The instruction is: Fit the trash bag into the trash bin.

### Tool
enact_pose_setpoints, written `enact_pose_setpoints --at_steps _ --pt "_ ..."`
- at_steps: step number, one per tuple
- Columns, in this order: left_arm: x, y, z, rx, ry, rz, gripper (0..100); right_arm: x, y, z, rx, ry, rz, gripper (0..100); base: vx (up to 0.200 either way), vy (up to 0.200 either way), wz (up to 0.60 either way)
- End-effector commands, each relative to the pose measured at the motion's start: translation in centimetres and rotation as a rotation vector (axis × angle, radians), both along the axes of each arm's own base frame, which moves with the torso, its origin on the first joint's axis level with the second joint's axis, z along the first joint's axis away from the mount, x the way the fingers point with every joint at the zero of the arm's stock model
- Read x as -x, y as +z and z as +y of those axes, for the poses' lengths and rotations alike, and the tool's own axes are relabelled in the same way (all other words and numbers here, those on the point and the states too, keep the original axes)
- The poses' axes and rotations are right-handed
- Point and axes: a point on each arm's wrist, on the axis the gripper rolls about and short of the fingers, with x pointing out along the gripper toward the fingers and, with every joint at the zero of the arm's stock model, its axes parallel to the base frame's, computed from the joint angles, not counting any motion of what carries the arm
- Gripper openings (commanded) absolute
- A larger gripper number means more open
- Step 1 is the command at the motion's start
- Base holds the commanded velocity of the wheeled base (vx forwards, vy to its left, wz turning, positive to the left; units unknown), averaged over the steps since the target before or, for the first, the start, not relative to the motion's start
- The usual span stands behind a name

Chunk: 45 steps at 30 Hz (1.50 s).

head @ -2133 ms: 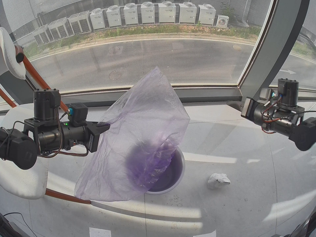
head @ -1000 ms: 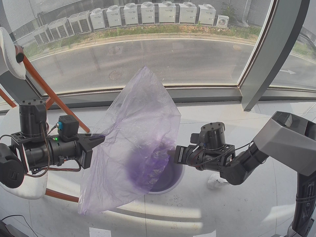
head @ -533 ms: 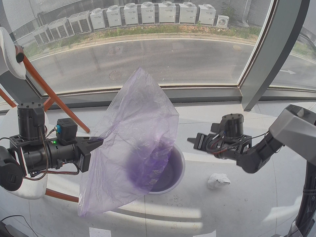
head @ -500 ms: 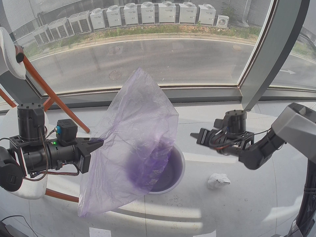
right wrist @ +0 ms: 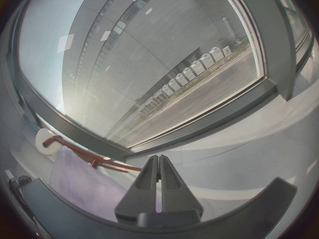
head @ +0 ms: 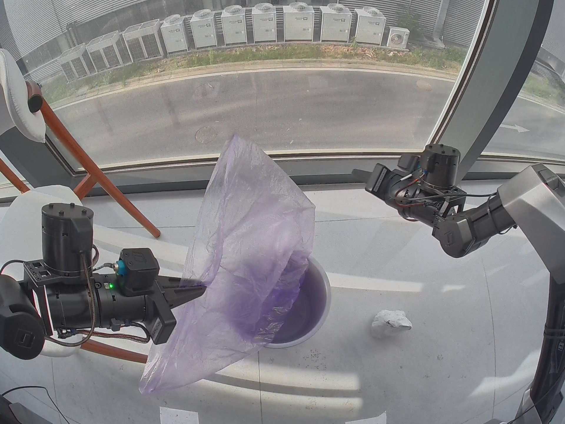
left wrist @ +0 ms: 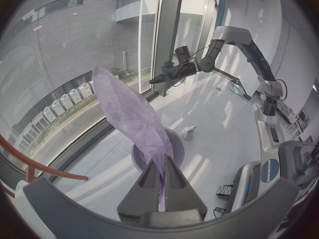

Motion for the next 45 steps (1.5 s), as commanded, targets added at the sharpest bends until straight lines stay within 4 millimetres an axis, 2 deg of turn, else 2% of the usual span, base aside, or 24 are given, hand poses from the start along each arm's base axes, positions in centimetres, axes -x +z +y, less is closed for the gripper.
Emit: enact_pose_setpoints --at_steps 1,3,7,12,13,17,18,23,26,27,31,37,42,45 --pt "0.2 -0.2 -0.6 -0.015 -0.035 -0.001 0 0.2 -0.5 1.8 -0.004 0.058 0.004 0 0.000 0.000 0.00" --pt "0.3 -0.3 -0.6 -0.018 -0.040 -0.003 0 0.2 -1.4 2.7 0.000 0.096 0.020 0 0.000 0.000 0.00" --pt "0.4 -0.3 -0.8 -0.018 -0.049 -0.001 0 0.7 -1.8 4.3 -0.001 0.154 0.024 0 0.000 0.000 0.00" --pt "0.5 -0.3 -0.8 -0.018 -0.049 -0.001 0 1.0 -3.2 5.9 0.010 0.199 0.048 0 0.000 0.000 0.00" --pt "0.4 -0.2 -0.8 -0.017 -0.050 -0.002 0 1.3 -3.9 6.7 0.018 0.217 0.062 0 0.000 0.000 0.00" --pt "0.5 -0.3 -0.8 -0.018 -0.049 -0.001 0 1.8 -5.0 7.7 0.025 0.243 0.079 0 0.000 0.000 0.00" --pt "0.5 -0.2 -0.8 -0.017 -0.049 -0.003 0 2.5 -6.0 8.6 0.033 0.266 0.095 0 0.000 0.000 0.00" --pt "0.1 0.3 -0.7 -0.004 -0.035 -0.021 0 6.1 -8.9 10.4 0.076 0.338 0.165 0 0.000 0.000 0.00" --pt "-0.1 0.7 -0.8 0.005 -0.030 -0.032 0 7.3 -9.8 10.7 0.091 0.358 0.183 0 0.000 0.000 0.00" --pt "-0.4 1.1 -0.9 0.011 -0.020 -0.044 0 8.5 -10.9 11.0 0.111 0.383 0.199 0 0.000 0.000 0.00" --pt "-1.0 1.9 -1.2 0.043 -0.007 -0.051 0 9.6 -12.8 11.1 0.166 0.404 0.216 0 0.000 0.000 0.00" --pt "-2.8 1.9 -2.1 0.046 0.012 -0.043 0 9.4 -14.5 11.5 0.220 0.390 0.202 0 0.000 0.000 0.00" --pt "-4.4 0.8 -2.9 0.042 0.032 0.000 0 7.9 -13.3 11.9 0.196 0.358 0.145 0 0.000 0.000 0.00" --pt "-5.7 0.0 -3.5 0.032 0.063 -0.003 0 6.9 -12.7 11.3 0.196 0.299 0.124 0 0.000 0.000 0.00"
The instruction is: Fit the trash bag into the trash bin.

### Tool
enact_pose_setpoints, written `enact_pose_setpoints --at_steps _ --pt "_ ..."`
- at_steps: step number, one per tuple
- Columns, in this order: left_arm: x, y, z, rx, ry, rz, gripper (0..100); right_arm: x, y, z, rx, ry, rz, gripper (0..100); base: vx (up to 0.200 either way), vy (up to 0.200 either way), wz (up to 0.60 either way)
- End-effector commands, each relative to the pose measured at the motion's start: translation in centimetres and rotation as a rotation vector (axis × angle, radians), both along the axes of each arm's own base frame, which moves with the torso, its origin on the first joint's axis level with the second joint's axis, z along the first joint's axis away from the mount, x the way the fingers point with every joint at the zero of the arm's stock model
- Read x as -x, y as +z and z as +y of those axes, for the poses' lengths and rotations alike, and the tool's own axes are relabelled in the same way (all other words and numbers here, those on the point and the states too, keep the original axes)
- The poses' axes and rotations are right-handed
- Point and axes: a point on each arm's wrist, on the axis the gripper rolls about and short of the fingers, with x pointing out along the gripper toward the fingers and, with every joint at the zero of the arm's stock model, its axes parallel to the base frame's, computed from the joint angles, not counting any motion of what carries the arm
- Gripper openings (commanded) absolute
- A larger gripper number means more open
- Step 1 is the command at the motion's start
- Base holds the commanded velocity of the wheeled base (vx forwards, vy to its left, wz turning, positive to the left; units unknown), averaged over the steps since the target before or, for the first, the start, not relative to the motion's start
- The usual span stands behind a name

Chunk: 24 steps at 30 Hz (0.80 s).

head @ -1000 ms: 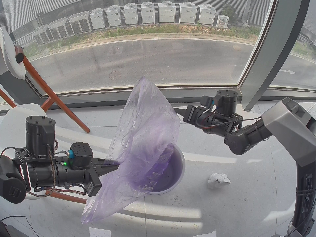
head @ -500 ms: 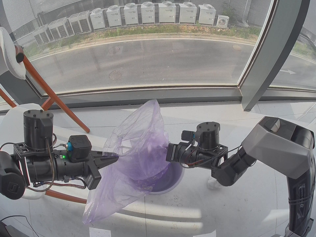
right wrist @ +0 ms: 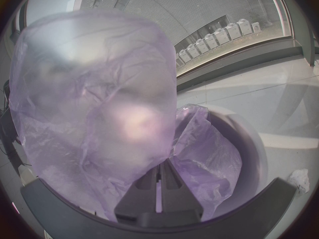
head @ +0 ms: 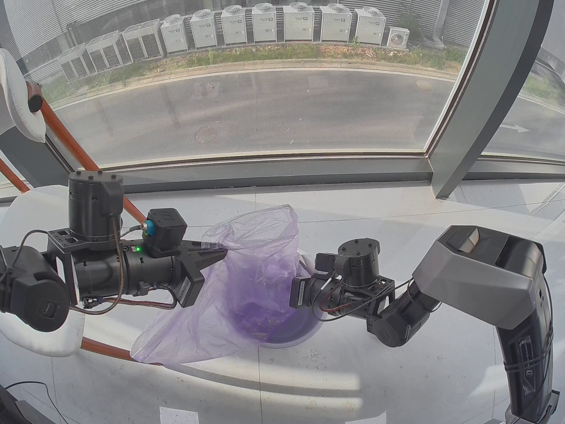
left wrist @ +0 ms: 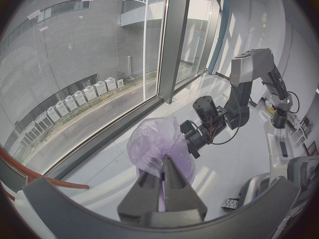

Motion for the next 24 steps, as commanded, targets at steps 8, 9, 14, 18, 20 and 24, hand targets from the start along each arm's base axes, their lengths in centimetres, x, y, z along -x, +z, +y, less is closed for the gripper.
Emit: enact_pose_setpoints --at_steps 8,9,14,18,20,24 --pt "-4.4 -0.9 -1.9 0.033 0.163 0.014 0 -2.3 2.7 -2.5 -0.019 -0.139 -0.065 0 0.000 0.000 0.00" --pt "-4.8 -1.1 -2.3 0.039 0.212 0.020 0 -3.1 3.1 -3.6 -0.010 -0.218 -0.086 0 0.000 0.000 0.00" --pt "-5.3 -0.5 -4.2 0.078 0.214 0.018 0 -4.2 5.5 -6.4 -0.025 -0.342 -0.132 0 0.000 0.000 0.00" --pt "-5.1 -0.8 -5.8 0.088 0.241 0.027 0 -4.2 6.8 -8.4 -0.030 -0.390 -0.144 0 0.000 0.000 0.00" --pt "-4.9 -1.4 -6.9 0.077 0.258 0.038 0 -3.8 7.6 -10.0 -0.029 -0.420 -0.140 0 0.000 0.000 0.00" --pt "-4.9 -2.5 -7.3 0.043 0.271 0.049 0 -2.8 9.0 -11.9 -0.032 -0.454 -0.138 0 0.000 0.000 0.00"
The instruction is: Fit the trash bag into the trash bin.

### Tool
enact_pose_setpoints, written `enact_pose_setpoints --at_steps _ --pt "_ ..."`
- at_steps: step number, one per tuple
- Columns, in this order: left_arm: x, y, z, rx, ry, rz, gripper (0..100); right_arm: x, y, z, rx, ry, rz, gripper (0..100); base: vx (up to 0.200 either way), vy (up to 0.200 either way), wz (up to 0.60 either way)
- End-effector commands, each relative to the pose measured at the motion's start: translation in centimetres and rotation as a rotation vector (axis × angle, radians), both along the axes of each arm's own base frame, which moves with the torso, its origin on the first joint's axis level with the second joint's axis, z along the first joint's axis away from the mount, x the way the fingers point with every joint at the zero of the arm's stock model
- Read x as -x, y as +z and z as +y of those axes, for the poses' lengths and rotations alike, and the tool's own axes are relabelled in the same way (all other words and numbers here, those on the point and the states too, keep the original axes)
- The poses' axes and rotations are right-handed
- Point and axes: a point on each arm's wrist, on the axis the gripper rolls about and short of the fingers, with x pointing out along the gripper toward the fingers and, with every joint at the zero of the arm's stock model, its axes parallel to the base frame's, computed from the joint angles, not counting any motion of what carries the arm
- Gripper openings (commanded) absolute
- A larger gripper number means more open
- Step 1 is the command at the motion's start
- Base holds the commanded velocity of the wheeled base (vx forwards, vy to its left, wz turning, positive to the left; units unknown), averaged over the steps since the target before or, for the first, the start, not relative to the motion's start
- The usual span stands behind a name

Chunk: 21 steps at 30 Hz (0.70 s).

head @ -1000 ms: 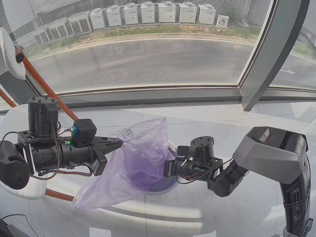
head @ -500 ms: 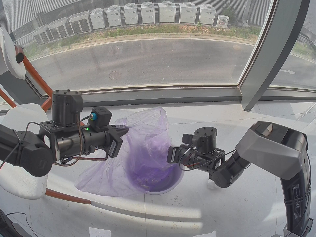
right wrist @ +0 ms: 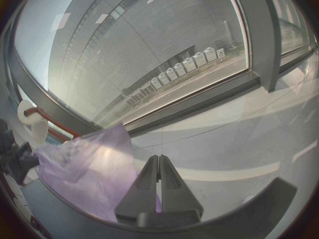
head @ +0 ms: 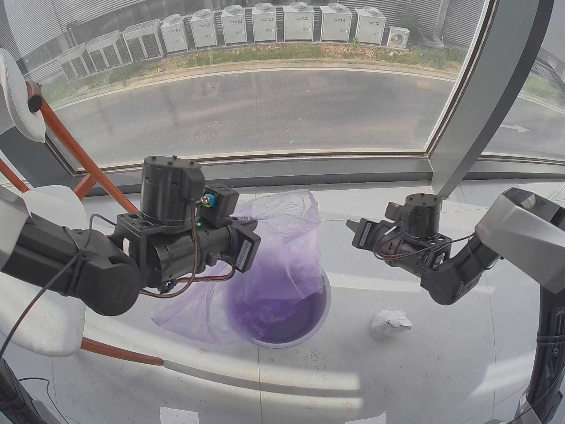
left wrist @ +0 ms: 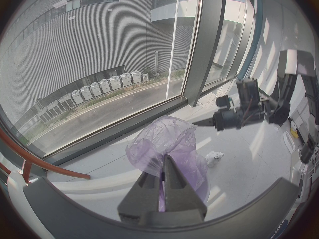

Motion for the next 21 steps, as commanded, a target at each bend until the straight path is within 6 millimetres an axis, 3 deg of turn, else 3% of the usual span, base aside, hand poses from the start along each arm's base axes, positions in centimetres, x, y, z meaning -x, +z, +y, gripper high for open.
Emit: enact_pose_setpoints --at_steps 1,3,7,8,10,12,13,17,21 --pt "-0.2 -2.0 -1.2 -0.043 -0.004 0.038 0 1.6 3.4 -2.4 -0.028 -0.038 -0.032 0 0.000 0.000 0.00" --pt "-0.5 -2.6 -1.4 -0.061 -0.007 0.048 0 2.8 3.9 -2.2 -0.052 -0.022 -0.002 0 0.000 0.000 0.00" --pt "-0.7 -3.2 -1.5 -0.080 -0.010 0.056 0 6.3 5.3 0.2 -0.130 0.047 0.106 0 0.000 0.000 0.00" --pt "-0.7 -3.4 -1.6 -0.084 -0.012 0.061 0 7.1 5.3 0.8 -0.144 0.059 0.144 100 0.000 0.000 0.00" --pt "-0.7 -3.8 -1.7 -0.091 -0.015 0.071 0 9.0 5.3 2.2 -0.173 0.087 0.229 100 0.000 0.000 0.00" --pt "-0.6 -3.9 -1.7 -0.092 -0.015 0.072 0 9.6 5.4 3.0 -0.197 0.097 0.258 100 0.000 0.000 0.00" --pt "-0.5 -3.9 -1.9 -0.090 -0.022 0.075 0 10.2 6.2 4.3 -0.253 0.118 0.289 100 0.000 0.000 0.00" --pt "0.0 -4.4 -1.6 -0.104 -0.021 0.093 0 10.2 7.5 5.9 -0.326 0.119 0.323 100 0.000 0.000 0.00" --pt "0.3 -4.8 -1.4 -0.114 -0.021 0.105 0 10.1 7.5 6.5 -0.334 0.090 0.396 100 0.000 0.000 0.00"
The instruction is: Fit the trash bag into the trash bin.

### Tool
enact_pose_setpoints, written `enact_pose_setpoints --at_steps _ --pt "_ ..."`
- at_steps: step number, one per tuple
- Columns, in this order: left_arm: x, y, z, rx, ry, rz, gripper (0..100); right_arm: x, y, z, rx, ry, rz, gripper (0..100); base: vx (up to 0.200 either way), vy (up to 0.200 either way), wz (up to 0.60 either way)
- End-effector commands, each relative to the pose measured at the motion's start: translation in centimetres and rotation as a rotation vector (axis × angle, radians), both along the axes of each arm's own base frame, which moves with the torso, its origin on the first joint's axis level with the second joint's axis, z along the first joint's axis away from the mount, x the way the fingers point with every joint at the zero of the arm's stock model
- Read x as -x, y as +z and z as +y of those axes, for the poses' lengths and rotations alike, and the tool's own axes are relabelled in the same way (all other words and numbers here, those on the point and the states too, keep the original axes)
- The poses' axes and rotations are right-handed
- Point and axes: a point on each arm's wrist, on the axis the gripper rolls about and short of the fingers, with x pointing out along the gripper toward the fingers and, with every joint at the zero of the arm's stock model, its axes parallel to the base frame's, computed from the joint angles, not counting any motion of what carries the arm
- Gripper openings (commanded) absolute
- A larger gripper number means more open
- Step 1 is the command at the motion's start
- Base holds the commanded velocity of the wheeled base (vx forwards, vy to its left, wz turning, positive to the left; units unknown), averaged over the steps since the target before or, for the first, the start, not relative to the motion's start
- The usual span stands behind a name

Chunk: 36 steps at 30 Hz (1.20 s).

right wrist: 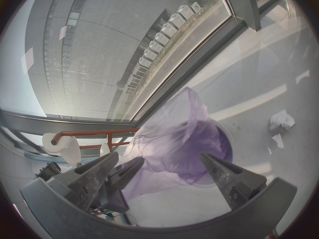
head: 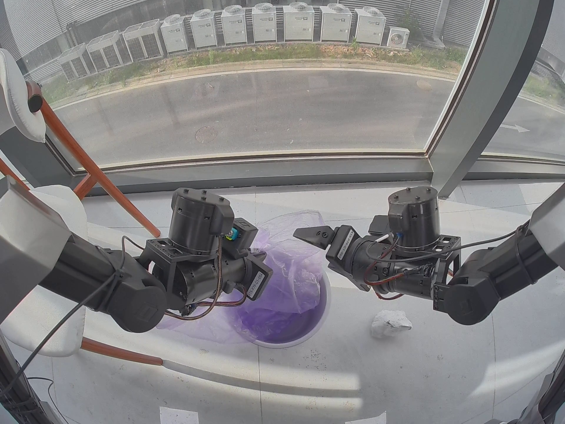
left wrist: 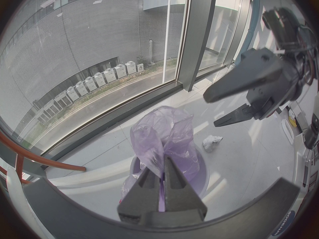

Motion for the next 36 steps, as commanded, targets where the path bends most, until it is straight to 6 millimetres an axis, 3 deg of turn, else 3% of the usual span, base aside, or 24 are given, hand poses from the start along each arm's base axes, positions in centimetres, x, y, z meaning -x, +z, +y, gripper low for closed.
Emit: enact_pose_setpoints --at_steps 1,11,26,36 --pt "0.6 -0.6 0.2 -0.016 -0.005 0.020 0 0.3 1.8 1.4 -0.054 0.003 0.016 100 0.000 0.000 0.00" --pt "1.3 0.1 0.6 -0.006 -0.008 0.010 0 -1.7 3.0 2.7 -0.033 -0.069 0.226 100 0.000 0.000 0.00" --pt "1.5 0.3 0.6 -0.005 -0.014 0.005 0 -5.5 1.5 4.0 0.032 -0.133 0.346 100 0.000 0.000 0.00" --pt "1.7 0.4 0.0 0.006 -0.026 0.004 0 -5.8 0.2 4.9 0.064 -0.125 0.377 100 0.000 0.000 0.00"
